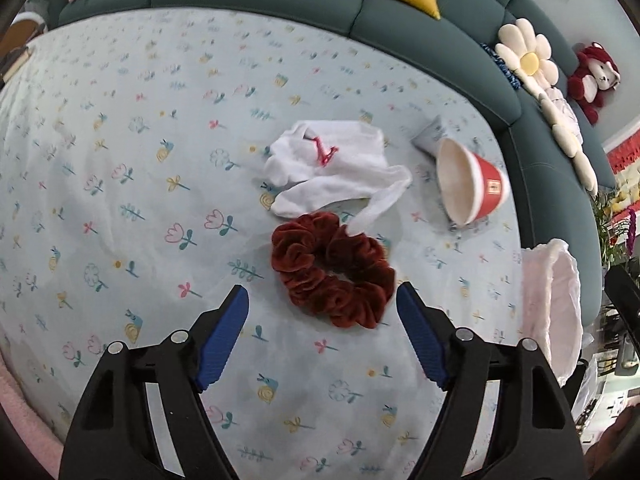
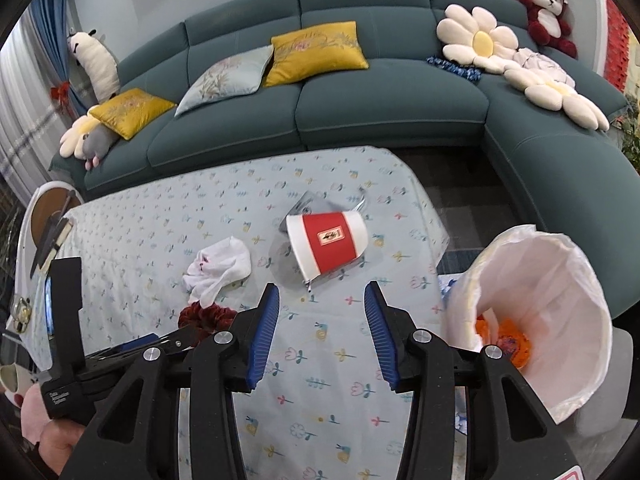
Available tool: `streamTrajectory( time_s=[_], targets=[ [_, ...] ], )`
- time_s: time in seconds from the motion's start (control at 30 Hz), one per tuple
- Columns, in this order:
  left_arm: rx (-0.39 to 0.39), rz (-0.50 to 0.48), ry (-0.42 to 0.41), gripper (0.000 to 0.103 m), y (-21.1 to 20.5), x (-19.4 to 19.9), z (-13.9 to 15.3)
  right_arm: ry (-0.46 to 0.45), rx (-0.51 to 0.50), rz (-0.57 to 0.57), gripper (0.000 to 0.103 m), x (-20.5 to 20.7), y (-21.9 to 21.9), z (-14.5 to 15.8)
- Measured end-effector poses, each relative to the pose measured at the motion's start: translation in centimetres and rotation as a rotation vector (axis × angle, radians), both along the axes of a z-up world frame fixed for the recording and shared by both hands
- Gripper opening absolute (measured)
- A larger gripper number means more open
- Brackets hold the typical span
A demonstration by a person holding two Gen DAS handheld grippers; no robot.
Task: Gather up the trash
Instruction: 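Move both open tools back over the scrunchie and paper cup, then grasp the brown scrunchie with the left tool while the right grasps the red-white cup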
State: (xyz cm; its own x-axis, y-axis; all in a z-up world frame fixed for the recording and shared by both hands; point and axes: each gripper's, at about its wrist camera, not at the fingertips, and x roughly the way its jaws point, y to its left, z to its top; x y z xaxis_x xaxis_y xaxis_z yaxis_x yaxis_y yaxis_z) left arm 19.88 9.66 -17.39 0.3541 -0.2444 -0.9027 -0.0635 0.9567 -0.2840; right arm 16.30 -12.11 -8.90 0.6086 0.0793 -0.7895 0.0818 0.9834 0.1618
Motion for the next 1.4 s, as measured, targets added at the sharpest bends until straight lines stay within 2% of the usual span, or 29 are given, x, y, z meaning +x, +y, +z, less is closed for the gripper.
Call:
streamTrajectory(
  time_s=[0.13,0.23,0.3,0.47,0.7,0.83,1.07,1.1,1.17,1.23,1.3,1.4],
  targets=[
    [-0.013,0.005,0.021,0.065,0.1,1.3,-1.1,0.023,0.002,0.006,0.043,1.0,0.8,-1.1],
    [-0.014,-0.003,0.036,0.058,0.0,2.1,-1.8,0.037,0.001,0.012,0.043,1.8,1.2,-1.8],
    [-0.012,-0.011,0.047,0.042,-0.1,2.5,-2.4,0.046,-0.002,0.018,0.043,2.3,1.6,-2.4],
    [-0.009,-0.033,0.049,0.018,0.0,2.5,-3.1,0.064,-0.012,0.029,0.043,4.1,2.3,-3.7],
    [-0.019,-0.035,0.049,0.014,0.5,2.2,-3.1,0.088,-0.006,-0.009,0.043,7.7,3.0,-6.3],
    [-0.029,-0.028,0.056,0.014,0.8,2.2,-3.1,0.107,-0.044,-0.06,0.057,9.7,3.4,-8.0],
    [-0.03,-0.032,0.057,0.014,0.9,2.0,-3.0,0.148,-0.119,-0.108,0.057,11.6,3.8,-10.5],
    [-0.031,-0.032,0.059,0.014,0.9,2.0,-3.0,0.155,-0.128,-0.114,0.056,11.7,3.7,-10.8],
    [-0.032,-0.032,0.063,0.013,0.9,1.8,-2.9,0.159,-0.138,-0.116,0.046,11.6,3.5,-11.0],
    [-0.029,-0.034,0.063,0.013,0.9,1.4,-2.7,0.16,-0.149,-0.103,0.025,11.4,3.2,-11.0],
    [-0.032,-0.039,0.058,0.013,0.7,0.9,-2.4,0.157,-0.157,-0.095,0.013,10.9,2.9,-10.6],
    [-0.032,-0.058,0.041,0.013,0.2,0.3,-1.5,0.139,-0.146,-0.1,0.005,10.1,2.1,-9.6]
  ],
)
